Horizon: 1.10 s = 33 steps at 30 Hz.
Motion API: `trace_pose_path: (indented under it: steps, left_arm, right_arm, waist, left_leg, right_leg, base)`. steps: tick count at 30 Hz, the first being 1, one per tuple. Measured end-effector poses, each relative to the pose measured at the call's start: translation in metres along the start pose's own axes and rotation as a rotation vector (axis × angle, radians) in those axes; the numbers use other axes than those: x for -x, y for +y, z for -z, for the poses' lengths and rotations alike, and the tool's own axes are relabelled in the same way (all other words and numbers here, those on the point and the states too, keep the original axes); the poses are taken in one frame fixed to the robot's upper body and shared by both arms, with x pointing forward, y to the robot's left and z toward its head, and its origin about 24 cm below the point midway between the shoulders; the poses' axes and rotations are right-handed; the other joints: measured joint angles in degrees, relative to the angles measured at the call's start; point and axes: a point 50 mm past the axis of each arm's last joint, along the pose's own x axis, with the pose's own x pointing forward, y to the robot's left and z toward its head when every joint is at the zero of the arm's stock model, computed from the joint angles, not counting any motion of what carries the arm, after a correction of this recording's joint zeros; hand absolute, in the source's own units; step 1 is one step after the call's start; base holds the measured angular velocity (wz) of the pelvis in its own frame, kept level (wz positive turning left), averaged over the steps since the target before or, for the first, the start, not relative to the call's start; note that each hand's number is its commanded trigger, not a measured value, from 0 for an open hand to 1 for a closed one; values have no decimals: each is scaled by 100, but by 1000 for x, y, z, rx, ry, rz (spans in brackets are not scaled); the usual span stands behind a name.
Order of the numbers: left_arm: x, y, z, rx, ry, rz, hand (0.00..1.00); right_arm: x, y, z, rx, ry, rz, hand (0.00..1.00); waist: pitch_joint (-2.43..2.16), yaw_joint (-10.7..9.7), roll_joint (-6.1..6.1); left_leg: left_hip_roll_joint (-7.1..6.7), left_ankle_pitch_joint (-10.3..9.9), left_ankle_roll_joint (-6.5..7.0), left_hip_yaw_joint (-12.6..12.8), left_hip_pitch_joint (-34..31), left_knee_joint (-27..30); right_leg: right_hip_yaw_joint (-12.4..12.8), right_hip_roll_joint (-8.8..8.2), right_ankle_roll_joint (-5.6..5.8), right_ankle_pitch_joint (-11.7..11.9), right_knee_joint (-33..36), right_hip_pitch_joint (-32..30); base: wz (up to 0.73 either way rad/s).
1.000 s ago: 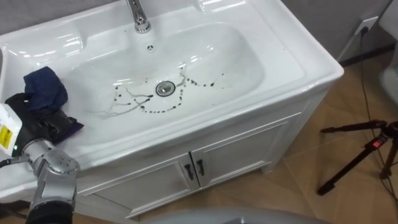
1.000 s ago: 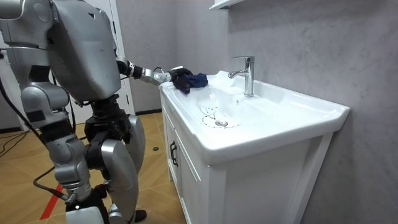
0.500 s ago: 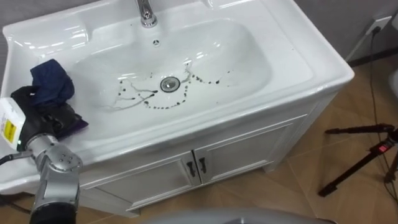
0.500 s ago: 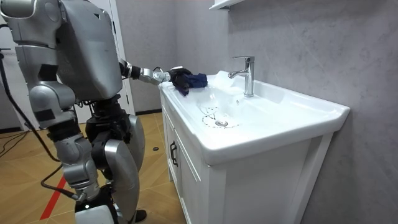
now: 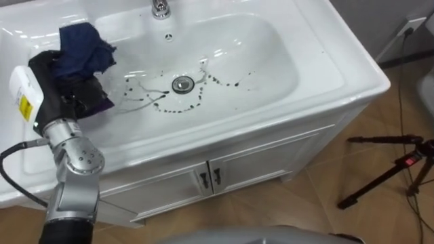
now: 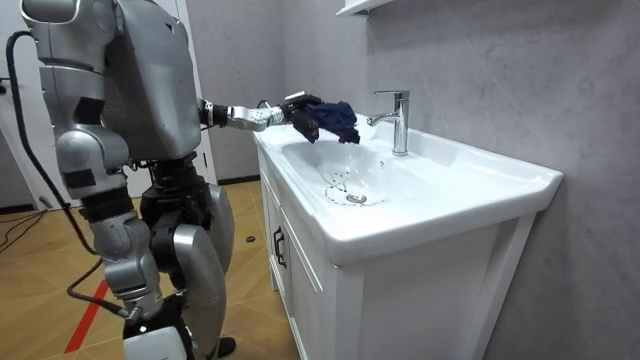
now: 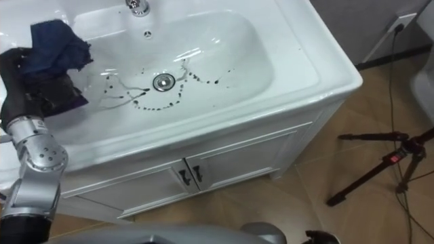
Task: Wipe basin
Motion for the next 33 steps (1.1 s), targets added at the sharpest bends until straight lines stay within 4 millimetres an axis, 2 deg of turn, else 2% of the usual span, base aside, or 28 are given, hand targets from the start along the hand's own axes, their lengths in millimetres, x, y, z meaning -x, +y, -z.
trace_pose_path:
  steps: [6,9,12,16,19,24,33]
  left_arm:
    - [-2,4,-16,-8,-102,-25,100]
    - [-1,1,-18,-4,-113,-12,100]
    - [2,-4,-20,-1,-121,11,100]
    - [6,-12,-20,-4,-123,48,100]
    - [9,-17,-14,-22,-102,76,100]
    - [14,-26,6,-91,-19,141,100]
    - [18,-32,19,-192,35,229,100]
  right_arm:
    - [0,2,6,10,19,-3,0]
    - [0,3,8,28,26,-12,0]
    - [-1,4,5,39,24,-25,0]
    - [0,5,7,41,36,-33,0]
    - [0,6,10,59,51,-43,0]
    - [0,6,13,74,83,-41,0]
    - [0,4,10,79,85,-31,0]
  waist:
    - [12,-36,24]
    - [24,-64,8]
    - [64,-111,-46]
    - [72,-129,-67]
    - [61,-129,-32]
    - [12,-144,47]
    - [11,-230,21]
  left_leg:
    - [7,1,-1,4,7,3]
    - [4,1,-1,7,13,2]
    - [3,1,-1,5,13,2]
    - [2,0,-1,5,11,2]
    - [3,0,-1,4,9,-2]
    - [2,1,-1,7,8,-3]
    - [-1,1,-1,0,20,0]
  right_leg:
    - [-11,5,-9,-5,10,-1]
    - [-6,-1,-9,-5,18,0]
    - [-2,-2,-8,-6,17,-8]
    - [8,0,-6,-4,18,-10]
    - [19,5,-6,-3,12,-11]
    - [53,11,-6,-4,38,-20]
    - [51,11,-6,-4,28,-3]
  base:
    - [0]
    - [0]
    - [0]
    - [0]
    - [0]
    - [-2]
    - [0]
